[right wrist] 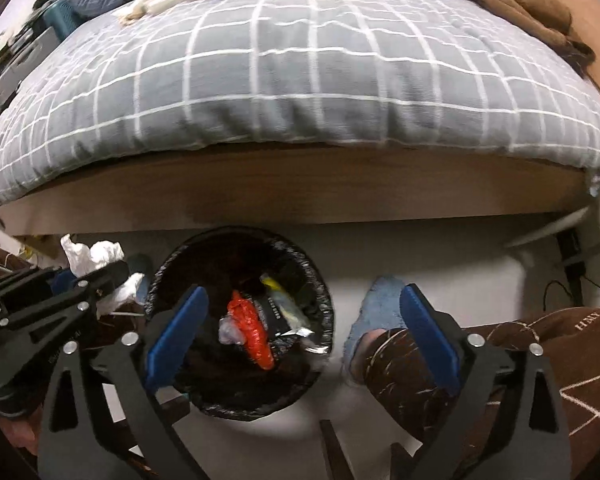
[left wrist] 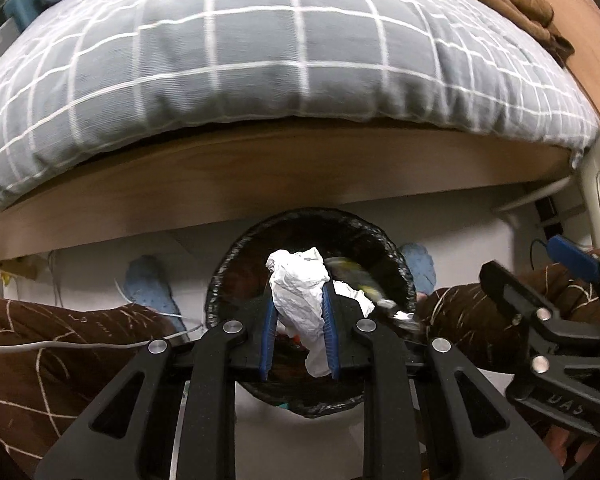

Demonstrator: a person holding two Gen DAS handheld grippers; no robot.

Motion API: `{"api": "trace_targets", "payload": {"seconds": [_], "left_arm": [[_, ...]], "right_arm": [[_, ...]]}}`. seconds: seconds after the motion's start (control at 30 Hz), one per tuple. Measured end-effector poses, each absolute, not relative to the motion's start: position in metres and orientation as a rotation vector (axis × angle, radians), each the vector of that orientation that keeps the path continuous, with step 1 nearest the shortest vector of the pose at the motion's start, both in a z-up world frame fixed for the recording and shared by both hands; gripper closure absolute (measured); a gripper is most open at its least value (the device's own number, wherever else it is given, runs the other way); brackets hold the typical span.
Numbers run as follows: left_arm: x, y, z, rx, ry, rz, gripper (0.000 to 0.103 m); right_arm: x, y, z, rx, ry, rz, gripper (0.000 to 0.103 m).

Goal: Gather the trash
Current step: 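Open both tools to drop the yellow wrapper and tissue into the bin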

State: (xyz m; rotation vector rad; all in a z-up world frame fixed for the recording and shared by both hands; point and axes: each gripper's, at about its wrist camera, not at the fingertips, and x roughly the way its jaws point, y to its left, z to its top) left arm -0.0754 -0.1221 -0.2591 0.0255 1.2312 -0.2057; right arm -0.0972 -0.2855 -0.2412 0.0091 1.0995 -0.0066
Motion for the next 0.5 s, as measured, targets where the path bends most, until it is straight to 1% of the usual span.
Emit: {"api": "trace_targets", "payload": {"seconds": [0.27,0.43,0.47,0.5], "left_arm": [[-0.078,-0.14,-0.269,0.053,1.253,-0.238,0.084],[-0.079,-0.137,-0.272,0.054,1.251,-0.224,0.08],[-0.078,-0.133,-0.272,0.053,1.251,-0.221,0.076],[-0.079,-0.132,-0.271,0.052,1.249,-0.214,0.069]], "right_arm": [[-0.1,-0.316,-0.24,0.052,1.093,-0.085,0.008],[-0.098,-0.318,-0.242,0.063,1.093,-0.095,0.008],[-0.098,-0.316,-0.242,0.061,1.092,-0.095,0.008],[-0.098,-0.315,-0.242,0.06,1.091,-0.094,0.008]]}}
